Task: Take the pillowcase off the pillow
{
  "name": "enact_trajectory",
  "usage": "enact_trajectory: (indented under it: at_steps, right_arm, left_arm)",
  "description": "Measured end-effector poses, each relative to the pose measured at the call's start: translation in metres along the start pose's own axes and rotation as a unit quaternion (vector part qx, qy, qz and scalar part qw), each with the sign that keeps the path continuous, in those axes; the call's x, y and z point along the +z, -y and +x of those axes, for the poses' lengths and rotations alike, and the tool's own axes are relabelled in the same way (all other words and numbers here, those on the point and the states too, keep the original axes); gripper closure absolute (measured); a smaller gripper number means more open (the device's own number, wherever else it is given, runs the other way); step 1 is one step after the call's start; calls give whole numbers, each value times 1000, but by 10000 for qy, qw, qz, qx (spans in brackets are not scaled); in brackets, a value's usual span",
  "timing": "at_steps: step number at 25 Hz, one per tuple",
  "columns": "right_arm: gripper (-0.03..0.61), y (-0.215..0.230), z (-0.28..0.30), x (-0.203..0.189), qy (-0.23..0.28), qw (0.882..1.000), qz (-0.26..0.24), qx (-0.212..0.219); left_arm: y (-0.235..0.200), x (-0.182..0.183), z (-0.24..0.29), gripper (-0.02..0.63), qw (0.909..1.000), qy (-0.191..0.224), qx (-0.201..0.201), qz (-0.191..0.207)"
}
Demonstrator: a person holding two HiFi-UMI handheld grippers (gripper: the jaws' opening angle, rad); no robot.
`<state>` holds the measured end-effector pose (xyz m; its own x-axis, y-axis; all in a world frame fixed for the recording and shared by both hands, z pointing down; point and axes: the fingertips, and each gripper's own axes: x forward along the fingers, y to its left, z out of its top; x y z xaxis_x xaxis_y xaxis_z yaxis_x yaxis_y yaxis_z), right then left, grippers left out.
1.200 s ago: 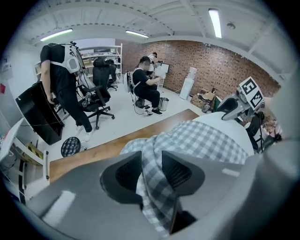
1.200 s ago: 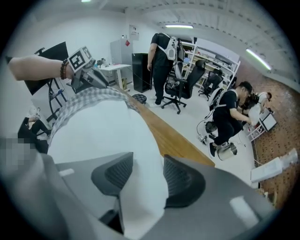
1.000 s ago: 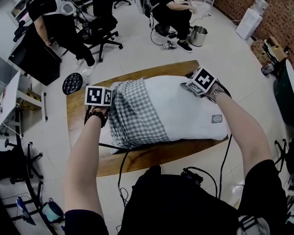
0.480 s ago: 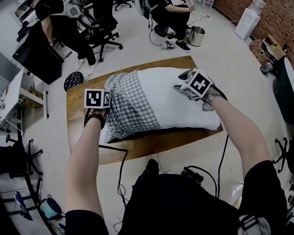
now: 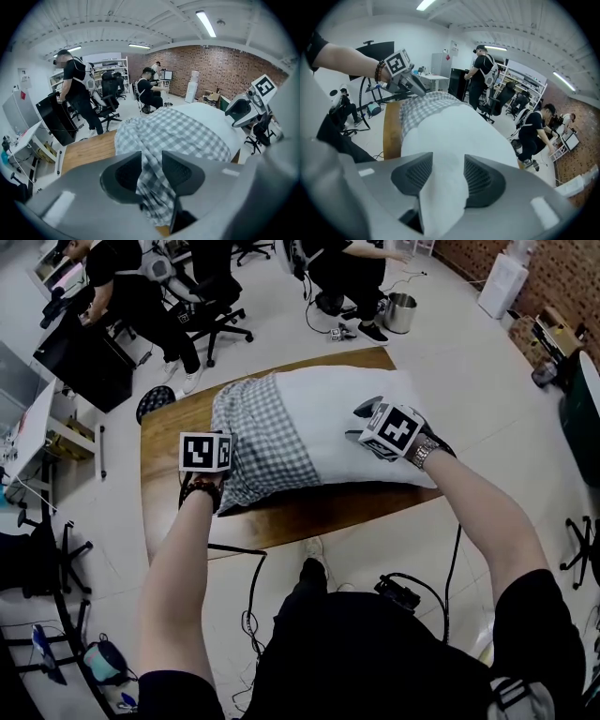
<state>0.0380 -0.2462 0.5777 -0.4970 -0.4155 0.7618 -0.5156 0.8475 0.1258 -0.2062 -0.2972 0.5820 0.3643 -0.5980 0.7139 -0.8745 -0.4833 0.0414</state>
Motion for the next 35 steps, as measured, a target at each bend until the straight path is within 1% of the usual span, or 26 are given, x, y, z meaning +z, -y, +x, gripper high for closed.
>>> enact_trajectory:
  at_steps: [7, 9, 13, 23, 30, 35]
  right_arm:
    - [370, -42, 2, -15, 115, 9997, -193, 22]
    - [368, -52, 0, -16, 93, 9998, -191, 68]
    - [353, -64, 1, -19, 117, 9994, -338, 27]
    - [318, -98, 13, -26, -78, 9932, -1147, -190]
    - [302, -105, 34, -37, -205, 9835, -1715, -543]
    - [301, -101, 45, -41, -230, 9754, -2003, -897]
  left_arm:
    - [27, -42, -7, 474, 9999, 55, -45, -85]
    - [33, -49, -9, 472, 9999, 66, -66, -124]
    - [44, -61, -10, 460, 9996, 108, -86, -242]
    - [67, -97, -11, 393, 9982, 228, -44, -546]
    - [75, -123, 2, 331, 9978, 169, 120, -635]
    - [81, -140, 15, 321, 9972, 93, 114, -732]
